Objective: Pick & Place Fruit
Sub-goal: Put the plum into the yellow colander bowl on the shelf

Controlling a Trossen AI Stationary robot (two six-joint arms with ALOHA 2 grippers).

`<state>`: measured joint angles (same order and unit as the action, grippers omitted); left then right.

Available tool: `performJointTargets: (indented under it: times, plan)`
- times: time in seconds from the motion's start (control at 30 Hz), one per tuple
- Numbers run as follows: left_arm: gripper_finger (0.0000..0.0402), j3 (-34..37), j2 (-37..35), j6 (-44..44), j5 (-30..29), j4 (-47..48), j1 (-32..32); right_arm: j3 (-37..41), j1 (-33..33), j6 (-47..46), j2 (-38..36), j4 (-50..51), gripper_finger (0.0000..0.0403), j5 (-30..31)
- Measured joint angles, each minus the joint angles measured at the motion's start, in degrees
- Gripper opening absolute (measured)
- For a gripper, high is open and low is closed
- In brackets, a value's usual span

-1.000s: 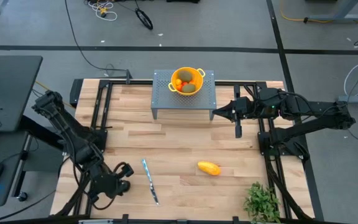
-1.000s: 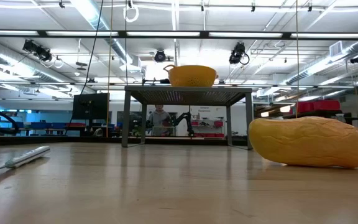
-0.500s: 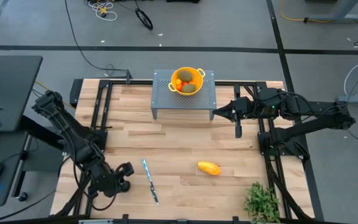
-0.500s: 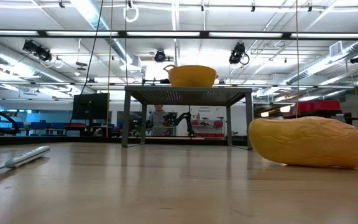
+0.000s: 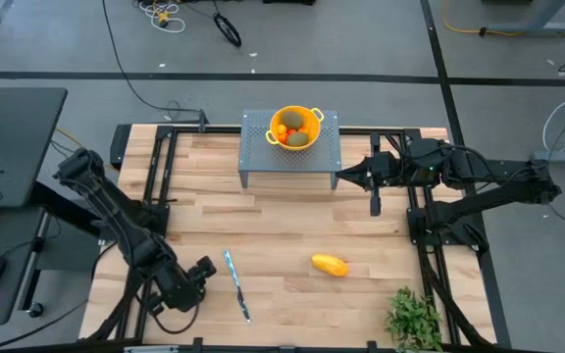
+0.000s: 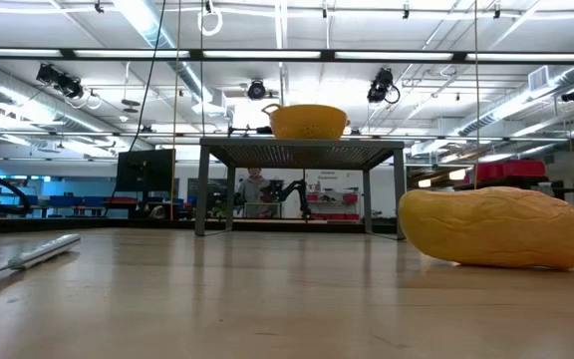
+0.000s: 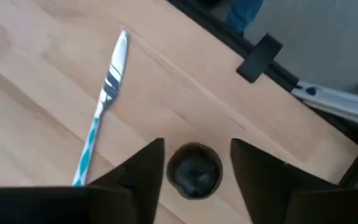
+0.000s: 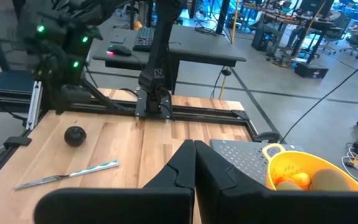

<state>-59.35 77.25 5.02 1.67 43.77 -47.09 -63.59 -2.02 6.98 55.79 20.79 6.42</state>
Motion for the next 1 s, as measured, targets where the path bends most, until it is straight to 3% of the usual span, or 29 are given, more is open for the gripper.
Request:
performJointTargets:
  times: [0.23, 0.4, 0.77, 1.0]
  plan:
    - [0.0285, 0.02, 2.65, 0.31, 0.02, -0.31, -0.11, 0.0, 0.0, -0.02, 0.0, -0.02, 0.0003, 0.0]
    - [0.0323, 0.0, 2.62, 1.7, -0.85, -0.34, -0.14, 0.0, 0.0, -0.02, 0.0, -0.02, 0.0003, 0.0]
    - [0.0352, 0.0, 2.67, -0.14, -2.56, -0.41, -0.17, 0.0, 0.0, -0.03, 0.0, -0.02, 0.0003, 0.0]
    - [0.0353, 0.0, 7.38, 1.56, -1.96, -1.19, -1.71, 0.0, 0.0, -0.04, 0.0, 0.0, 0.0003, -0.02]
